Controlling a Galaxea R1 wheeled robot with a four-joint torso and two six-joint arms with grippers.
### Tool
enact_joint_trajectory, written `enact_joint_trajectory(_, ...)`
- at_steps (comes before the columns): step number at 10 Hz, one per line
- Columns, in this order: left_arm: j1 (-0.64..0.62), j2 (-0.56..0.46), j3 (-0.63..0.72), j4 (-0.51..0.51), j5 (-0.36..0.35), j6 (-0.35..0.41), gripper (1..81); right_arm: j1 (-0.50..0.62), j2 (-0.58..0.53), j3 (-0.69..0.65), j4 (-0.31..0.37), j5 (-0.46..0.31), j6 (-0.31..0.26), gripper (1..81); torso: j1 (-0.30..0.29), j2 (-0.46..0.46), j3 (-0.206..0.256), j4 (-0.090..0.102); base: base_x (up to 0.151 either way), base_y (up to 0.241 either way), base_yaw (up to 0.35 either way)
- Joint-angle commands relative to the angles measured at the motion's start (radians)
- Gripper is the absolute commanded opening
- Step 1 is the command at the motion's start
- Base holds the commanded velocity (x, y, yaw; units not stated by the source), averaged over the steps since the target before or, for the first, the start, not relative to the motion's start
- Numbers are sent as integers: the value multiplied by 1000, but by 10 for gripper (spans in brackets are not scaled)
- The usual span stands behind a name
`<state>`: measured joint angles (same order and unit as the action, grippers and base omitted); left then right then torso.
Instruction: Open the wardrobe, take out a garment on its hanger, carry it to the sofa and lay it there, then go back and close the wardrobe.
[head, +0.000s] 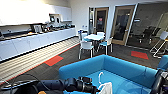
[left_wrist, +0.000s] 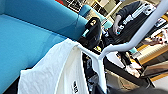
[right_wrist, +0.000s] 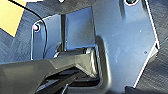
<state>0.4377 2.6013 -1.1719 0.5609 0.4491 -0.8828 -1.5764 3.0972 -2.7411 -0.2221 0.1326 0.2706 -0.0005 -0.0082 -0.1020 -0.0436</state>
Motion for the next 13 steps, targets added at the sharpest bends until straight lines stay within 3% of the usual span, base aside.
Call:
enact_joint_trajectory(1,-161,-2,46,16,-29,8,10,31,7,6,-5,-48,-1,811,1,0,0,0,0,0,-269)
enact_joint_trajectory(13,-148,-32,89,37,-30,10,10,26,7,6,-5,-48,-1,811,1,0,0,0,6,0,-17)
